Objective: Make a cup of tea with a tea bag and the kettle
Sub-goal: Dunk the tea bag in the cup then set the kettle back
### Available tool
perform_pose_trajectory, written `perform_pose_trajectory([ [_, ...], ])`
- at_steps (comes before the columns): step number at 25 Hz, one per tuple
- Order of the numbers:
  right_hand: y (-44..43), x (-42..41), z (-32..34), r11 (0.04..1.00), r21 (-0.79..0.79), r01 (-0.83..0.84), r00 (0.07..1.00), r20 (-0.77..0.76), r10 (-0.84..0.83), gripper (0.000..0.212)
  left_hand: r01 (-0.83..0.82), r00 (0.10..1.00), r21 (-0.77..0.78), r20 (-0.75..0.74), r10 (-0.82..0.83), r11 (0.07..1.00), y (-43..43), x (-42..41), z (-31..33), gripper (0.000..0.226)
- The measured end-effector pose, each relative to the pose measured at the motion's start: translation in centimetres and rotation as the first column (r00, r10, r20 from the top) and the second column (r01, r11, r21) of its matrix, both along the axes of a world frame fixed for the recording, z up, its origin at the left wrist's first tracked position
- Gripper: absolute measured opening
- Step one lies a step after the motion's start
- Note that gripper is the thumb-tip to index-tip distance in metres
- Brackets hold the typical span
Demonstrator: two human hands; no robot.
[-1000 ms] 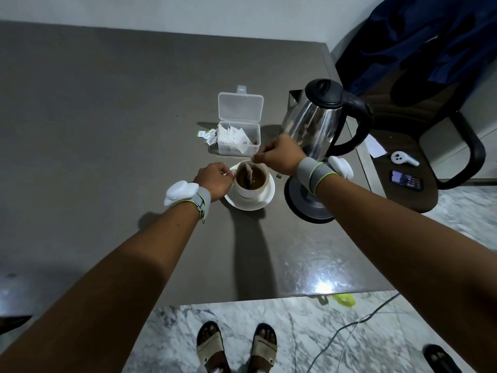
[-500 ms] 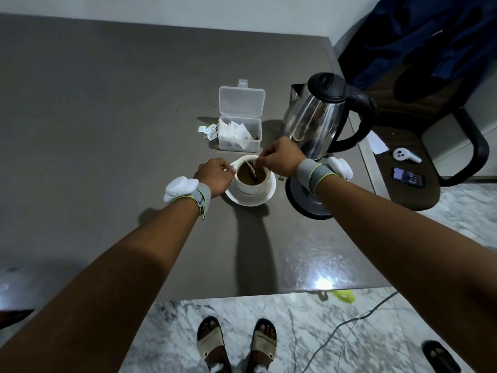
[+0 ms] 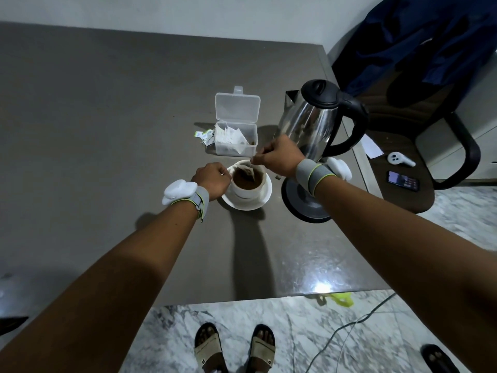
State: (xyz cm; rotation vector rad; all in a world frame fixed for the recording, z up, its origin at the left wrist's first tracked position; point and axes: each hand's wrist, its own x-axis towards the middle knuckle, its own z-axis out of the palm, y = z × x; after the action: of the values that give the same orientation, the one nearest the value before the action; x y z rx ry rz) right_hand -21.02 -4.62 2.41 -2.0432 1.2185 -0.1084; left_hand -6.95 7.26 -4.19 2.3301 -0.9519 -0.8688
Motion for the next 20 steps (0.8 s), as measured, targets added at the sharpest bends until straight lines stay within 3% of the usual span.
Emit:
perform_pose_trajectory([
  [6,0.5,-0.2,-0.9,1.000,0.022,-0.014,0.999,-0.028,0.015,0.018,-0.009,1.000,-0.029,-0.004,0.009,1.000,0.2,0.1,-0.1,0.015],
  [20,0.8,-0.5,2.0,0.999,0.004,0.039,0.992,0.120,-0.040,0.018,0.045,0.998,0.030,0.041,-0.046,0.999,0.0,0.0,0.8,0.023],
])
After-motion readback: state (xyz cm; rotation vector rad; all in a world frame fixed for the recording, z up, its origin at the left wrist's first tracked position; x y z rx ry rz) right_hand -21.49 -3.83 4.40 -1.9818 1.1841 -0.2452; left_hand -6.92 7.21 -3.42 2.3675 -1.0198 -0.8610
